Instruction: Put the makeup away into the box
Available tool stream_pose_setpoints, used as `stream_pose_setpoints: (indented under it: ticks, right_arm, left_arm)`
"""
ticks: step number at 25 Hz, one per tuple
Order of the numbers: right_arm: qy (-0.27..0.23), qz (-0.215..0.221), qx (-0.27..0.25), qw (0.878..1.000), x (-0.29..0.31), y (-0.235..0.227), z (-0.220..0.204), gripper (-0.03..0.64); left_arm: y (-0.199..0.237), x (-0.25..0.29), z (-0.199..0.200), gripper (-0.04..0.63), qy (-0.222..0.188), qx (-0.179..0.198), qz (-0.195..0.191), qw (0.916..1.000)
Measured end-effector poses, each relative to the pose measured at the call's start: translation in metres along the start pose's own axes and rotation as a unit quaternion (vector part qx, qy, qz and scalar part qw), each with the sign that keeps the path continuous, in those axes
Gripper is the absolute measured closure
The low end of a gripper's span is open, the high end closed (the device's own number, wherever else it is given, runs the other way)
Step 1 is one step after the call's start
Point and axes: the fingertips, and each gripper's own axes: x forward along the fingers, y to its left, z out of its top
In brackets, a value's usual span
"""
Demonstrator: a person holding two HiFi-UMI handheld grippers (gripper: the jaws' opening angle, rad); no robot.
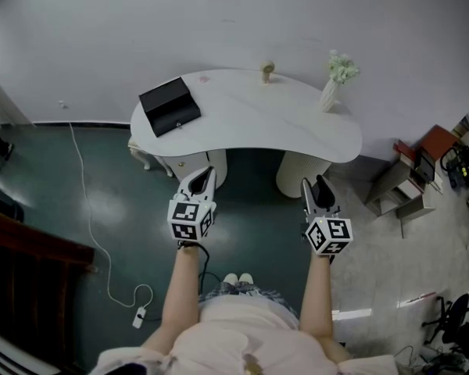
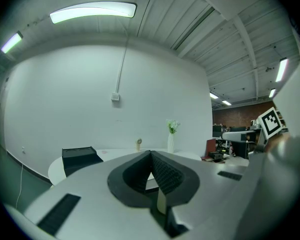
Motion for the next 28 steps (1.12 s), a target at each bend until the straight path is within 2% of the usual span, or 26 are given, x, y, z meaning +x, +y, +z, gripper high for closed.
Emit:
stream_pose_setpoints:
  ticks: [3, 6, 10, 21, 28]
  right_arm:
    - [-0.019, -0.010, -0.009, 1.000, -0.001, 0.001, 0.009, 0.328]
    - [-0.030, -0.035, -0.006, 0.999, -0.003, -0.005, 0.014, 0.239]
    - [-0.035, -0.052, 0.019, 0.998, -0.005, -0.009, 0.012, 0.163]
    - [-0.031, -0.076, 0.020, 0.996, 0.002, 0.000, 0.009, 0.150]
    - [-0.034, -0.084, 0.025, 0.996, 0.017, -0.003, 0.004, 0.150]
  left_arm:
    - [0.002, -0.002, 0.000, 0.571, 0.000, 0.000, -0.002, 1.0000]
    - [0.004, -0.003, 0.001, 0.570, 0.000, -0.001, -0.004, 1.0000]
    - [0.007, -0.004, 0.001, 0.569, 0.000, -0.003, -0.009, 1.0000]
    - [0.016, 0.003, 0.005, 0.569, -0.001, 0.009, -0.038, 0.9992]
    - [0.030, 0.020, 0.009, 0.571, -0.003, 0.018, -0.043, 0.9989]
